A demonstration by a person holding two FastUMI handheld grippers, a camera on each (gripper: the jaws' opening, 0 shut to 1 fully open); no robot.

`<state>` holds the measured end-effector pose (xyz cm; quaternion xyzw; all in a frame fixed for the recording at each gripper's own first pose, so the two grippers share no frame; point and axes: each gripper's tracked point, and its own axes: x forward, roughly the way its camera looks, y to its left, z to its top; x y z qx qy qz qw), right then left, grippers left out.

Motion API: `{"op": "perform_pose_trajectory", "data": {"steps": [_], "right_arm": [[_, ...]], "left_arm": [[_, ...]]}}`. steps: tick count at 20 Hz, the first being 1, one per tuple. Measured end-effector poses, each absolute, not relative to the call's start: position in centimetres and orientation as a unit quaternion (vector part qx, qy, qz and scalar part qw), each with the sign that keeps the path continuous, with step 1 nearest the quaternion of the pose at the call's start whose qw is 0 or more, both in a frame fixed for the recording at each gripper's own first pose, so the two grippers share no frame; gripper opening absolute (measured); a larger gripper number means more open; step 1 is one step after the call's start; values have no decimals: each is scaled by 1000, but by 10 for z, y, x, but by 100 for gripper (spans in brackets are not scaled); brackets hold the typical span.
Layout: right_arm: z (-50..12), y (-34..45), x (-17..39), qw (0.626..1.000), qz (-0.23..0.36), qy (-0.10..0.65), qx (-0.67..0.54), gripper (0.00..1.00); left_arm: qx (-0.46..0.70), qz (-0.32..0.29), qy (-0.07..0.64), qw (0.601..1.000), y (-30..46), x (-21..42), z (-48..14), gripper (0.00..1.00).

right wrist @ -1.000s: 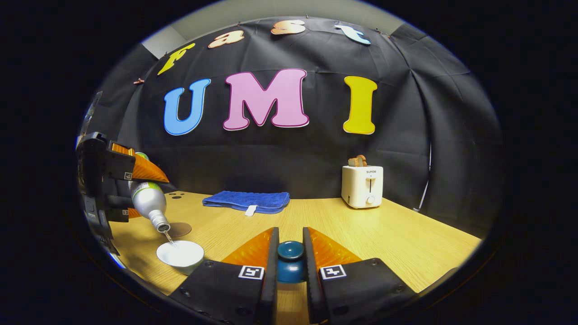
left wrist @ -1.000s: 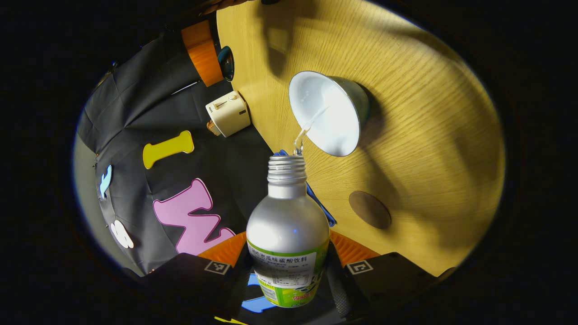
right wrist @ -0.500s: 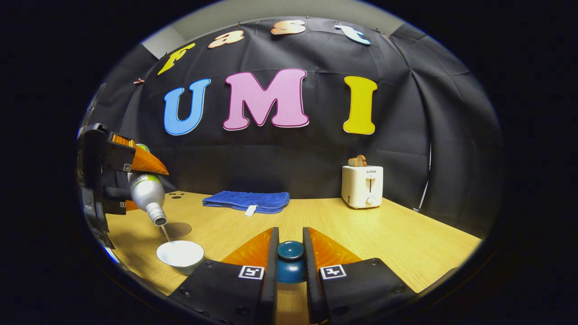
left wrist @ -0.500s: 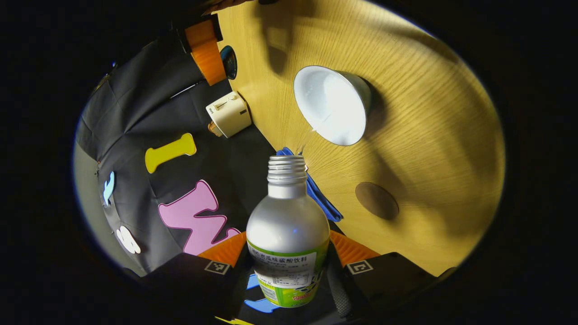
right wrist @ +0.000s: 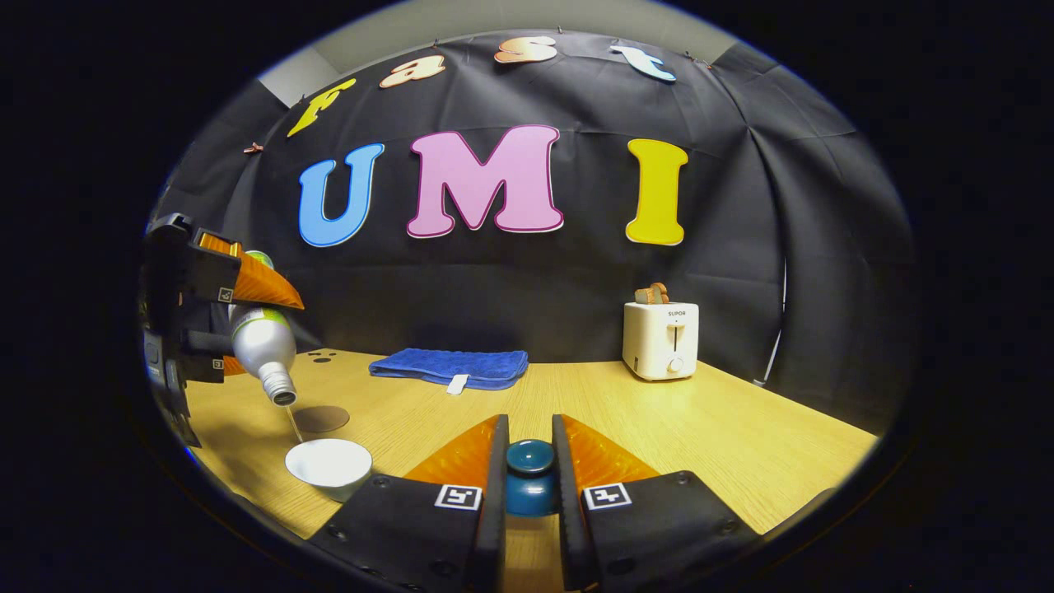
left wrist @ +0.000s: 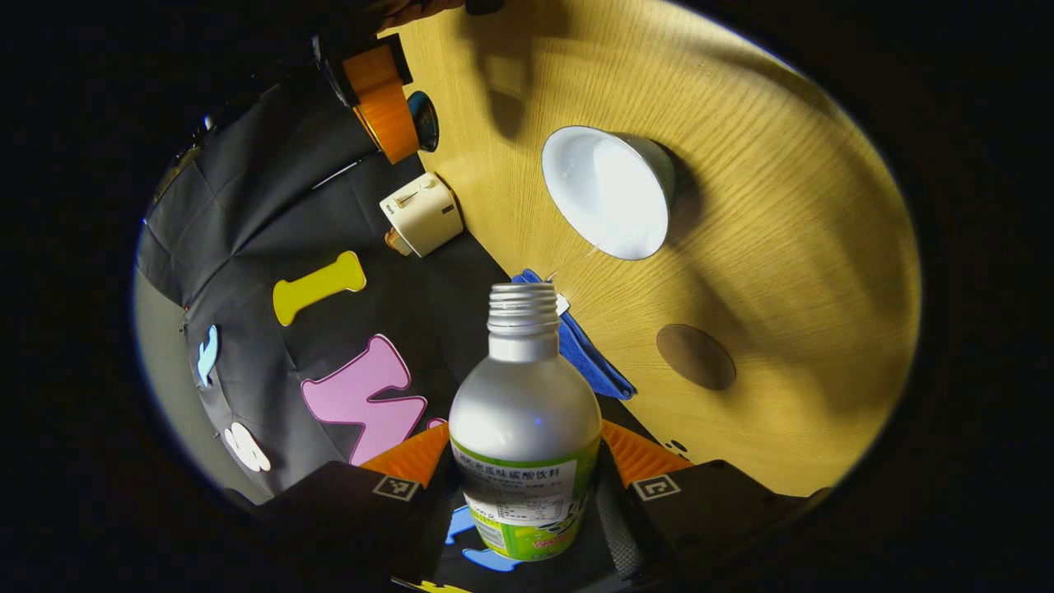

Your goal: Open the teacup lid with one hand, grasp the water bottle and pour water into the teacup with the other hand; after pouring, place the water bottle on the coaster and then close the teacup lid.

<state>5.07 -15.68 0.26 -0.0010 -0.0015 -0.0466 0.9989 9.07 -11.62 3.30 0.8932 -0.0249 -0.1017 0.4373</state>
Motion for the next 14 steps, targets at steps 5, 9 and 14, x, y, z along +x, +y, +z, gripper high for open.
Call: {"op": "perform_pose_trajectory", "data": {"steps": [5, 9, 14], "right_arm": [[3, -157, 50, 999, -47, -1, -1, 30], [3, -157, 51, 999, -46, -2, -1, 30], [3, -157, 51, 999, -47, -2, -1, 30]], "left_arm": [[895, -103, -28, 433, -119, 87, 31, 78], [894, -104, -28, 434, -120, 86, 30, 78], [895, -111, -27, 431, -123, 84, 27, 78]]}}
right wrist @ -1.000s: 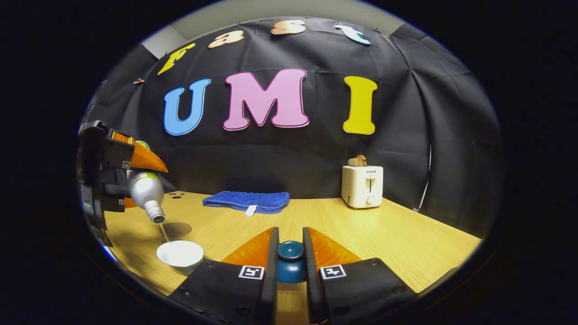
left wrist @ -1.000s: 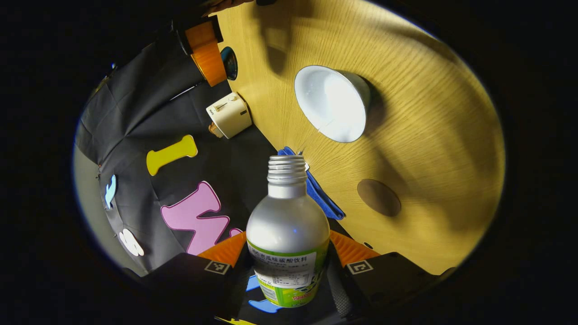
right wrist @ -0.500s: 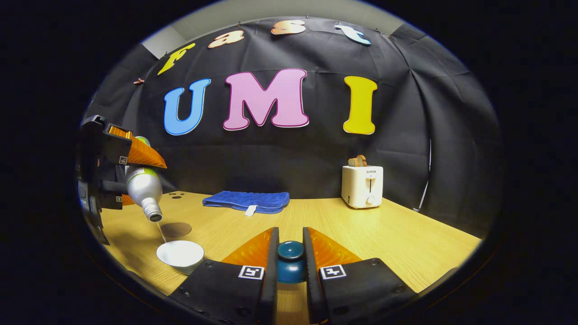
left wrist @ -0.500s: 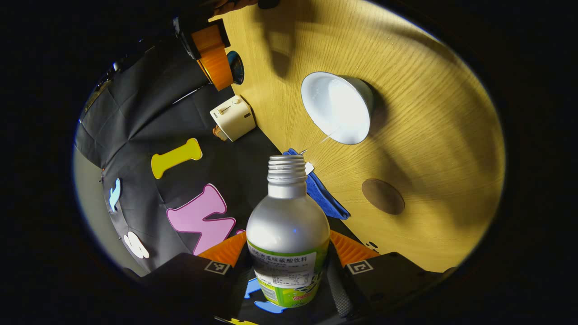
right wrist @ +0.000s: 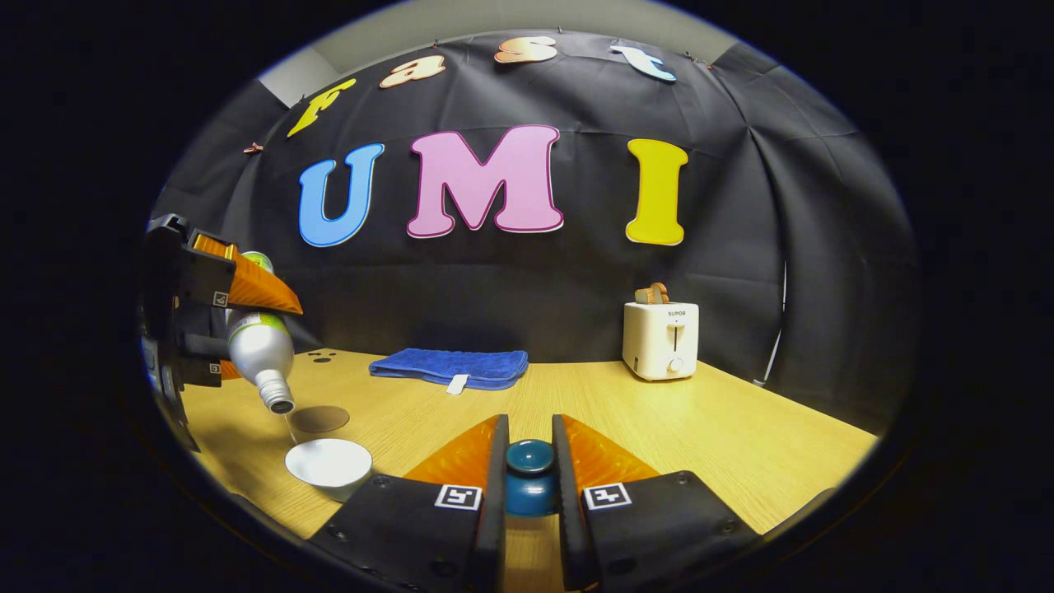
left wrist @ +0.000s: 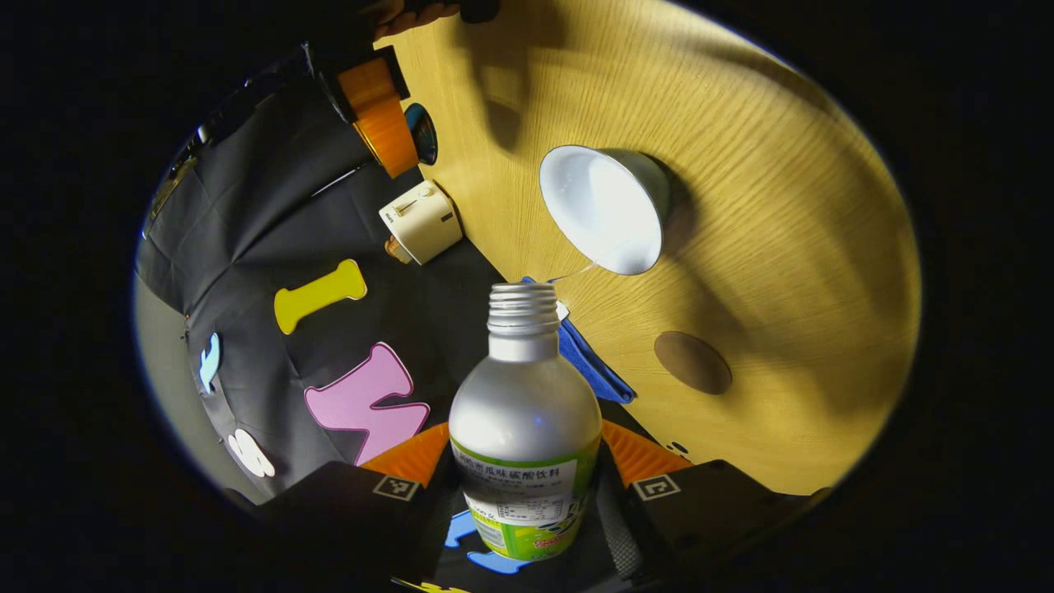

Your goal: Open the teacup lid with one hand, grasp the water bottle and pour water into the teacup with the other hand; after pouring, place the water bottle on the coaster and then close the teacup lid.

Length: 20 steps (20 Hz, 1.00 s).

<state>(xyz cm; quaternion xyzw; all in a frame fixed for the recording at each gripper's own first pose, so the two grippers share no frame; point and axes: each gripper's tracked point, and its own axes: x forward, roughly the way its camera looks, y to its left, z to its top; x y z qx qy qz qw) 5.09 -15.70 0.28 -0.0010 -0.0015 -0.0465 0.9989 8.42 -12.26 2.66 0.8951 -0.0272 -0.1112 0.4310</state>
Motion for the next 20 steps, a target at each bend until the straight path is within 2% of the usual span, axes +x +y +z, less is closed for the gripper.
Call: {"op": "perform_pose_trajectory", "data": {"steps": [9, 14, 16, 20], "right_arm": [[3, -157, 51, 999, -46, -1, -1, 30], [3, -157, 51, 999, -47, -1, -1, 30], [3, -157, 51, 999, -47, -1, -1, 30], [3, -157, 51, 999, -47, -1, -1, 30]], "left_arm": [[890, -115, -28, 440, -129, 85, 21, 78], [875, -118, -30, 469, -128, 84, 20, 78], [853, -119, -32, 507, -124, 85, 19, 78], [732, -104, -43, 672, -111, 77, 29, 78]]}}
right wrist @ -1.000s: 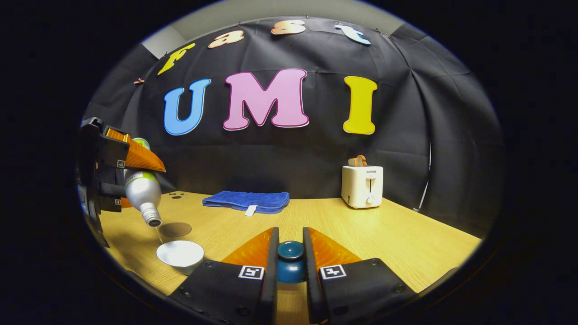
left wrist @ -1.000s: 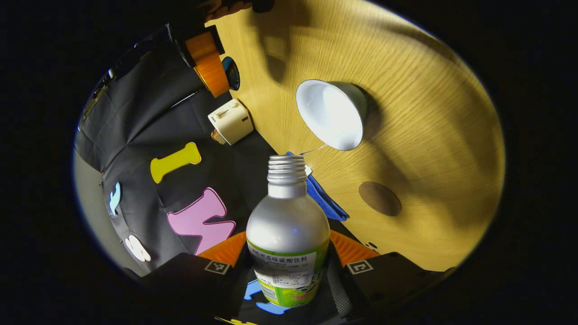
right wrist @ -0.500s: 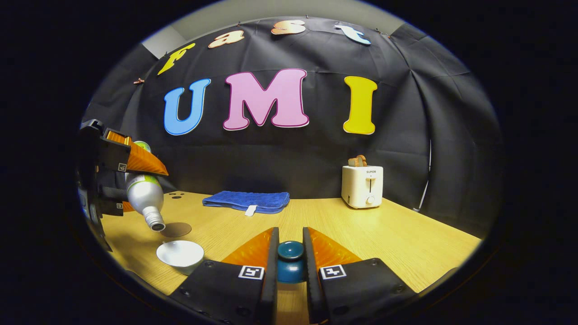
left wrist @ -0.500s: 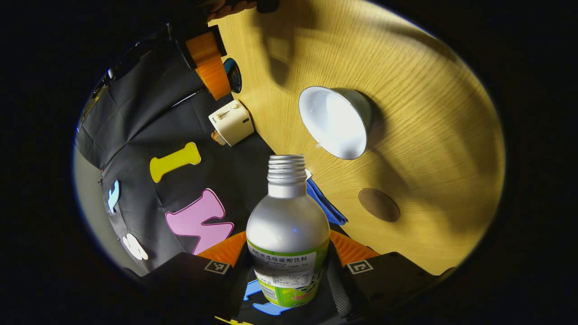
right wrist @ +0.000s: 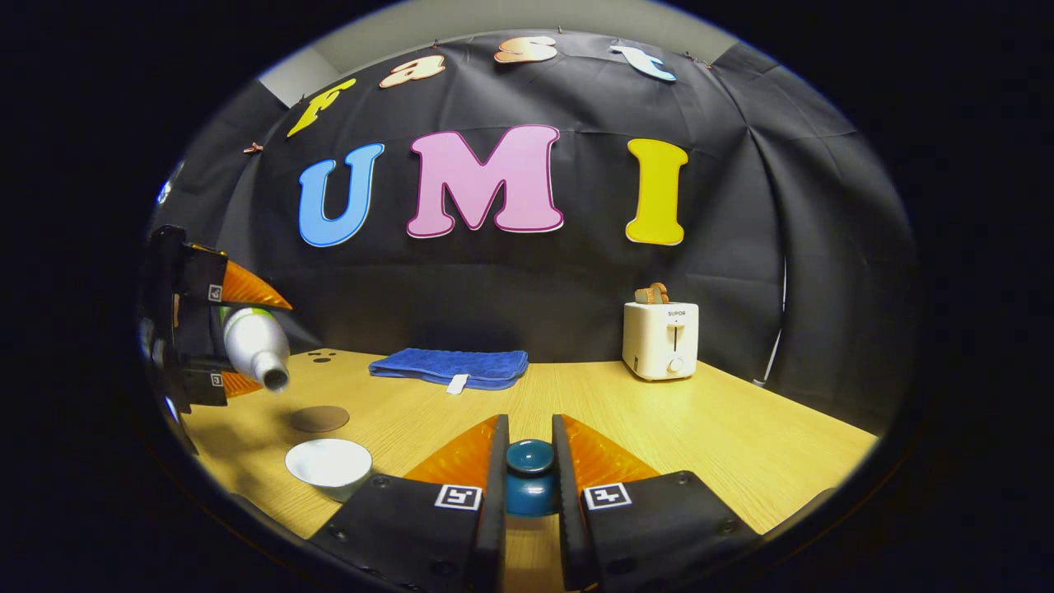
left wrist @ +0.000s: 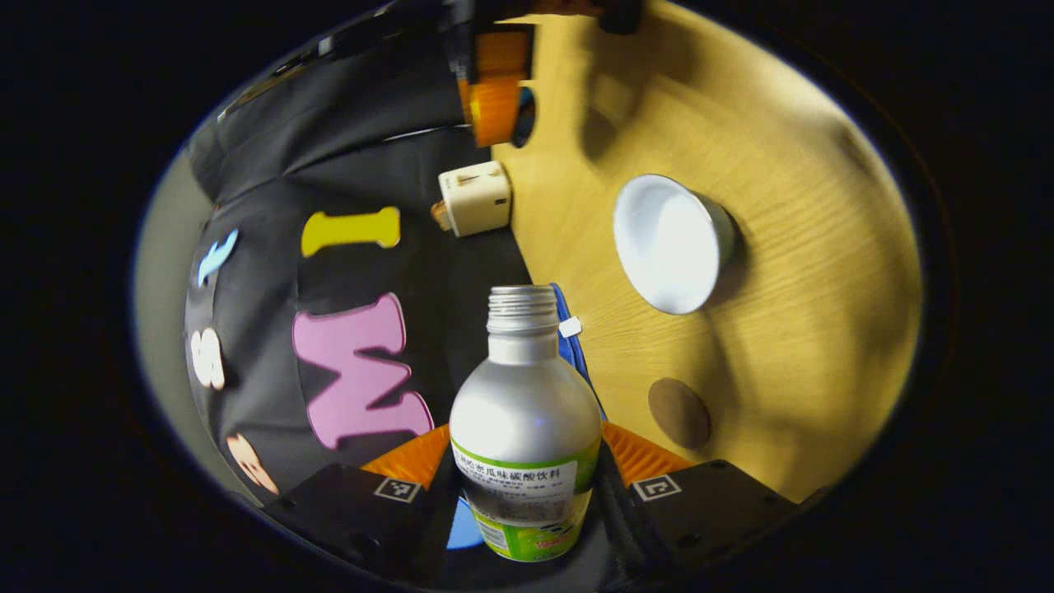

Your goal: Open the teacup lid with one hand, grasp the water bottle and pour water into the teacup with the other hand; after pouring, place the water bottle on the coaster and then close the teacup lid.

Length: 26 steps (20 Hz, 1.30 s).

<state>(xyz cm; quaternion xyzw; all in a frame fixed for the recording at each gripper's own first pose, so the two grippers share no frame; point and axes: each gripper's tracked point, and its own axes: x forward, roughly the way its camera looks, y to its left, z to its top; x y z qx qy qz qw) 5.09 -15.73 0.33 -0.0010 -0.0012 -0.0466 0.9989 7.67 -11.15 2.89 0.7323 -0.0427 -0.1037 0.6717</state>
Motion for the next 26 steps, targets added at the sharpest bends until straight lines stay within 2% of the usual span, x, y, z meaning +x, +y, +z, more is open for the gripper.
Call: {"op": "perform_pose_trajectory", "data": {"steps": [5, 8, 10, 13, 16, 20, 26], "right_arm": [[3, -157, 51, 999, -46, -1, -1, 30], [2, -149, 50, 1000, -30, 0, -1, 30], [2, -146, 48, 1000, -19, 0, 0, 30], [2, -148, 46, 1000, -20, -1, 0, 30], [2, -138, 44, 1000, -1, 0, 0, 30], [2, -140, 43, 1000, -2, 0, 0, 30], [2, -140, 44, 1000, -2, 0, 0, 30]], "left_arm": [[510, -50, -105, 852, -94, 53, 76, 78], [355, -41, -108, 928, -70, 48, 86, 77], [254, -52, -95, 961, -58, 61, 82, 77], [121, -66, -69, 988, -44, 97, 75, 77], [32, -77, -44, 996, -36, 131, 60, 78], [-6, -97, -29, 995, -52, 186, 35, 78], [-16, -102, -18, 994, -55, 206, 16, 80]]}}
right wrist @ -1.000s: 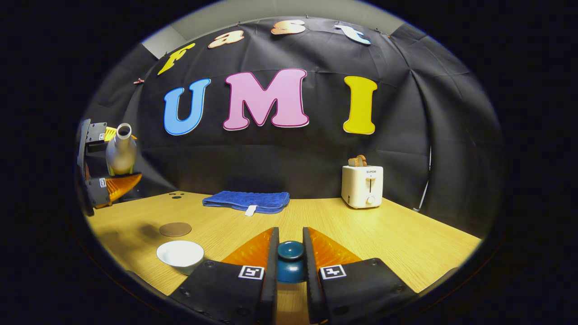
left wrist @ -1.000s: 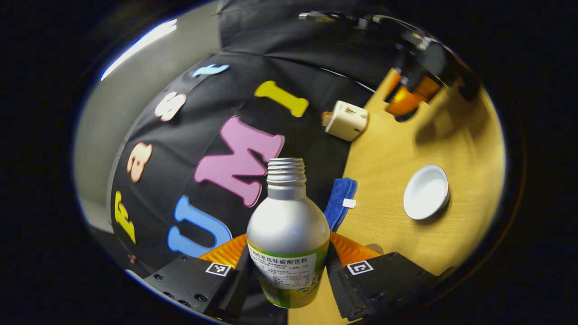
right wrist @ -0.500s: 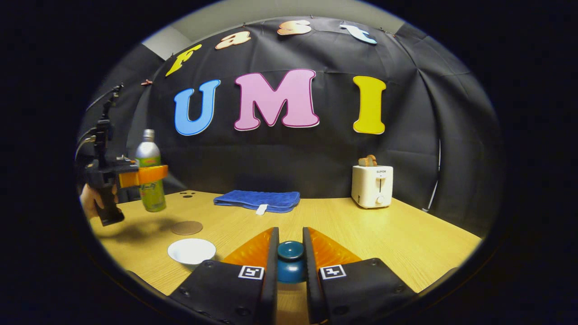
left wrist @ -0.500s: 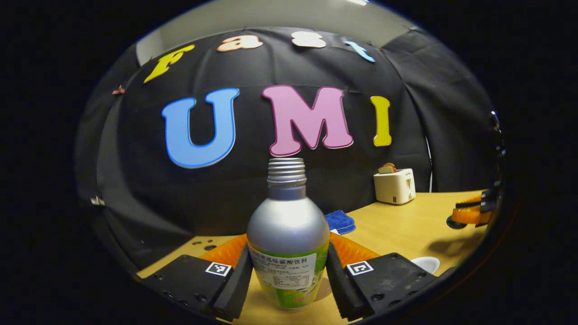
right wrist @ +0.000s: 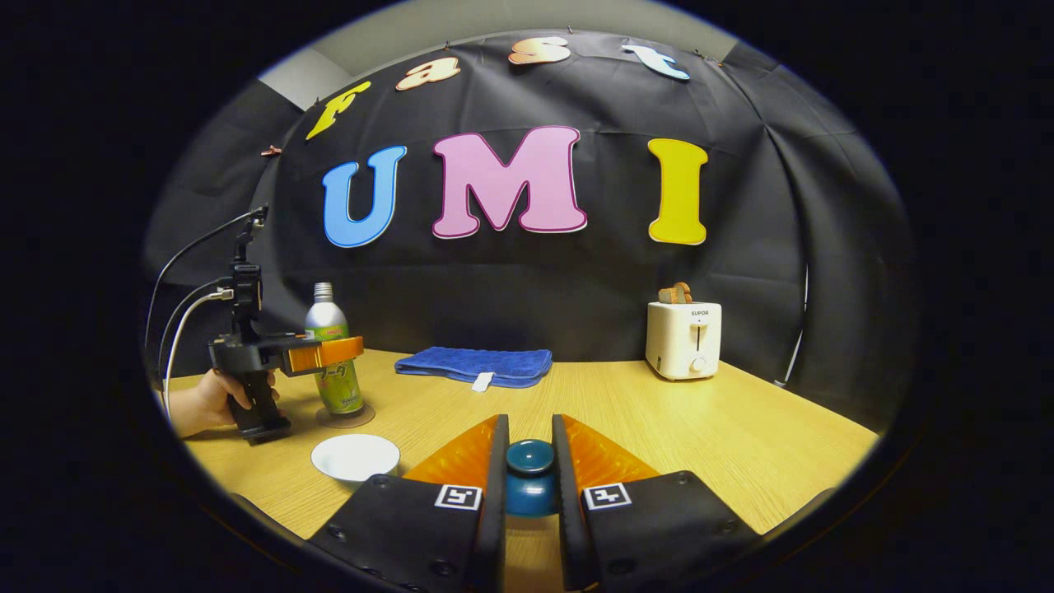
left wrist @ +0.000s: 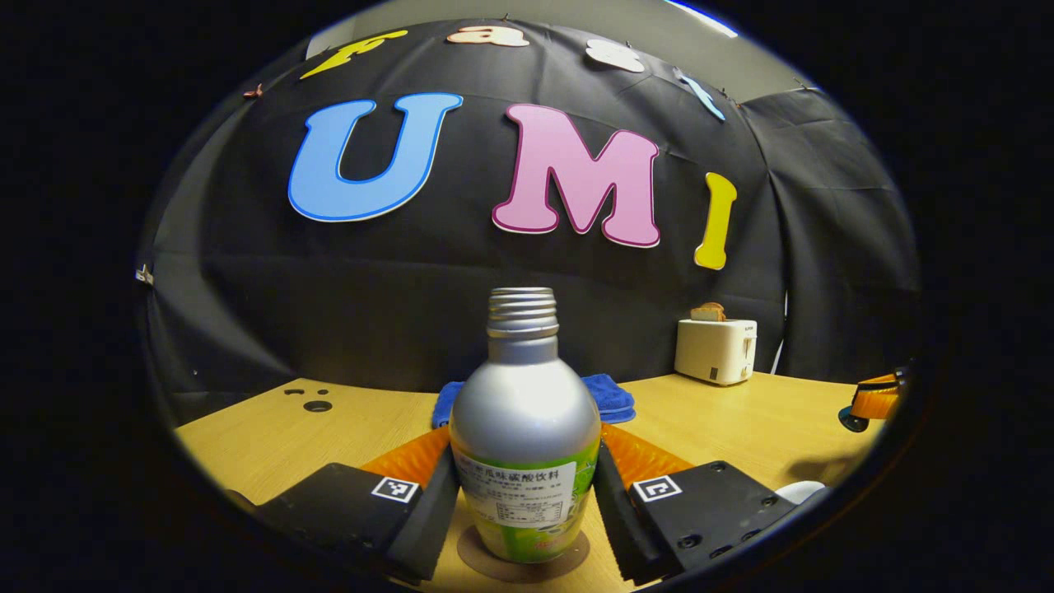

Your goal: Open the teacup lid with one hand, grasp the water bottle and pour water into the teacup with the other hand; after pouring, place the water bottle on the coaster and then close the teacup lid.

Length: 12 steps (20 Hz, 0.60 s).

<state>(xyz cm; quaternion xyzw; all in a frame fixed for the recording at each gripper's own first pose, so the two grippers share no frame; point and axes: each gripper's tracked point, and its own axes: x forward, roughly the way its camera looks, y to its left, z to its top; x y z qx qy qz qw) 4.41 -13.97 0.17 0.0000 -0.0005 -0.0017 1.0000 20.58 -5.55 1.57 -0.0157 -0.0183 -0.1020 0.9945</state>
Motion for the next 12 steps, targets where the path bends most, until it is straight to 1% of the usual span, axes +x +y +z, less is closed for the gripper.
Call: {"op": "perform_pose_trajectory", "data": {"steps": [4, 8, 9, 10, 11, 12], "right_arm": [[2, -140, 44, 1000, -2, -1, 0, 30], [2, -139, 44, 1000, -2, -1, 0, 30], [2, -139, 44, 1000, -2, -1, 0, 30], [2, -140, 43, 1000, -2, 0, 0, 30], [2, -140, 44, 1000, -2, 0, 0, 30], [2, -139, 44, 1000, -2, 0, 0, 30]], "left_arm": [[-24, -104, -1, 994, -55, 209, 2, 80], [-25, -107, 0, 994, -57, 205, 2, 83], [-26, -110, 8, 994, -59, 203, -1, 86], [-28, -113, 14, 993, -58, 197, -3, 93], [-32, -113, 16, 993, -56, 191, -2, 98], [-34, -114, 16, 993, -55, 184, 0, 98]]}}
